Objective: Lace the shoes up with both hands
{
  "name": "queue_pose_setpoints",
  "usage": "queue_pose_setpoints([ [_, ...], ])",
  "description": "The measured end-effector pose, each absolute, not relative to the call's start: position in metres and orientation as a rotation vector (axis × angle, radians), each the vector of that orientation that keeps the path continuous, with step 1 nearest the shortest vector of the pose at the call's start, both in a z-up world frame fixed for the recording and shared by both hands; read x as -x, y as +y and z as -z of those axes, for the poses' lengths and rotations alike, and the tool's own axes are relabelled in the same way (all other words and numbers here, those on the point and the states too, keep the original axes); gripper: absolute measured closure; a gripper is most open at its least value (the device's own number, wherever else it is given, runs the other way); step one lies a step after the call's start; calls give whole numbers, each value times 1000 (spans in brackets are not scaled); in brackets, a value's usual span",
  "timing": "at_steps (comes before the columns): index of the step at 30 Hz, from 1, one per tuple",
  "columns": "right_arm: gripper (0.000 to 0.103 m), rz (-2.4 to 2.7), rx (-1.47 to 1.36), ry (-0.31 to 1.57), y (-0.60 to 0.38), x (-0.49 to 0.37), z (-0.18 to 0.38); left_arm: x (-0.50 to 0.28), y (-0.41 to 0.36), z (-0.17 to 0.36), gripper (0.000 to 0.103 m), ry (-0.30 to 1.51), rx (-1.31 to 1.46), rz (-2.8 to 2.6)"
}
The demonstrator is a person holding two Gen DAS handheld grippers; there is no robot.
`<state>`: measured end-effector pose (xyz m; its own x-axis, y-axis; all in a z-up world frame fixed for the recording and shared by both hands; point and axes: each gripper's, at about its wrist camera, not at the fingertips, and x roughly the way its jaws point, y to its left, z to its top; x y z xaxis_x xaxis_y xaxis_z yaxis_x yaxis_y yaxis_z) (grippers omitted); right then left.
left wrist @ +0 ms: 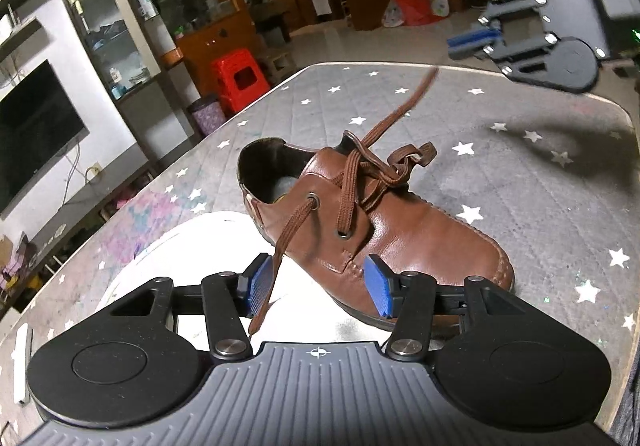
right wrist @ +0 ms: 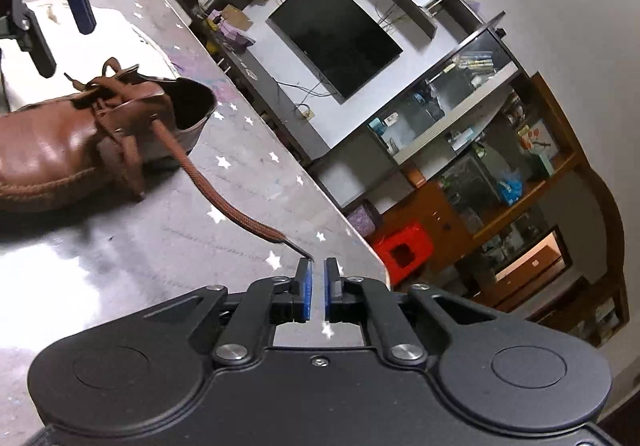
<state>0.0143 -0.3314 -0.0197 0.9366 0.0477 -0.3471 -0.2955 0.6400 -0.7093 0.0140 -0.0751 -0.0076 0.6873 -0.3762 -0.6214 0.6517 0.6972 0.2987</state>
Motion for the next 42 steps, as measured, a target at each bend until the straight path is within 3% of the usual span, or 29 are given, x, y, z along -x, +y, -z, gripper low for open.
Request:
queue_pose_setpoints([
  [5, 87, -236, 800, 345, -340, -22, 28, -10, -80, 11, 49, 564, -518, 606],
  [23, 87, -515, 703, 399, -295, -1, 34, -14, -90, 13, 44, 594, -483, 583],
  [28, 95, -561, 687, 423, -287, -2, 35, -18, -88, 14, 43, 608, -444, 577],
  [42, 96, -502, 699, 515, -306, 4, 47, -16, -99, 9, 36, 661, -327, 514],
])
